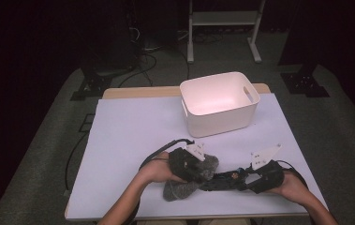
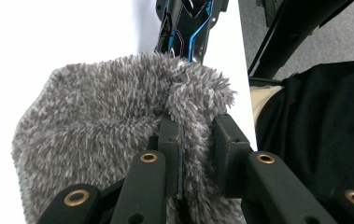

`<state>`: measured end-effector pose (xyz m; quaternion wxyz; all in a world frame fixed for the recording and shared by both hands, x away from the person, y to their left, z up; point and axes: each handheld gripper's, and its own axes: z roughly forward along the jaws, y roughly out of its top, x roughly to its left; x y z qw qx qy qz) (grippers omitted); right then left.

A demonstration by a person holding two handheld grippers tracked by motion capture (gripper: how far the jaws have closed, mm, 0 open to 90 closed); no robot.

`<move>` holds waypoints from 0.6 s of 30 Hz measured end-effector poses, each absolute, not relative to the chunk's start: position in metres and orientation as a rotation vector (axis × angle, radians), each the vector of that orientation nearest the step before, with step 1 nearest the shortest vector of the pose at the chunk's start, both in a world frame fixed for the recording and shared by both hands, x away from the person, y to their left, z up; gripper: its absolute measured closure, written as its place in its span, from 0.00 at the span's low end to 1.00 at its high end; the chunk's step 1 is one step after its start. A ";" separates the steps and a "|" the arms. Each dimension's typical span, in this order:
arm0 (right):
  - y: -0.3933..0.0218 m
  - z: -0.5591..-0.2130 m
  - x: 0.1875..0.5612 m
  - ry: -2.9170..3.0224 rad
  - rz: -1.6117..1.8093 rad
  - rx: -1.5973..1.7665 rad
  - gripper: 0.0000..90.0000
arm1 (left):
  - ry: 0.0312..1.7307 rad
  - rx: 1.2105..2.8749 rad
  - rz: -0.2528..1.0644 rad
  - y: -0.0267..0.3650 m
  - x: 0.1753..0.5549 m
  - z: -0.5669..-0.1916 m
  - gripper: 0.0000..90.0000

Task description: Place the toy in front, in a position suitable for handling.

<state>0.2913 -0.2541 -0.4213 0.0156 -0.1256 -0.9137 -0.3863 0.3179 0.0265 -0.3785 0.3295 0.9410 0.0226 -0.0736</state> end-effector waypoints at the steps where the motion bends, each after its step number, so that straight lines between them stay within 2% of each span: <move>1: -0.257 -0.426 0.290 -2.836 -1.196 -0.409 0.63 | 0.058 2.460 -0.195 0.025 0.318 -0.379 0.84; 6: -0.264 -0.439 0.287 -2.827 -1.180 -0.436 0.62 | 0.035 2.469 -0.196 0.015 0.317 -0.377 0.84; 10: -0.265 -0.446 0.284 -2.823 -1.159 -0.454 0.57 | 0.008 2.450 -0.247 0.010 0.316 -0.378 0.85; 18: -0.258 -0.436 0.281 -2.860 -1.172 -0.448 0.48 | 0.008 2.452 -0.241 0.010 0.316 -0.378 0.85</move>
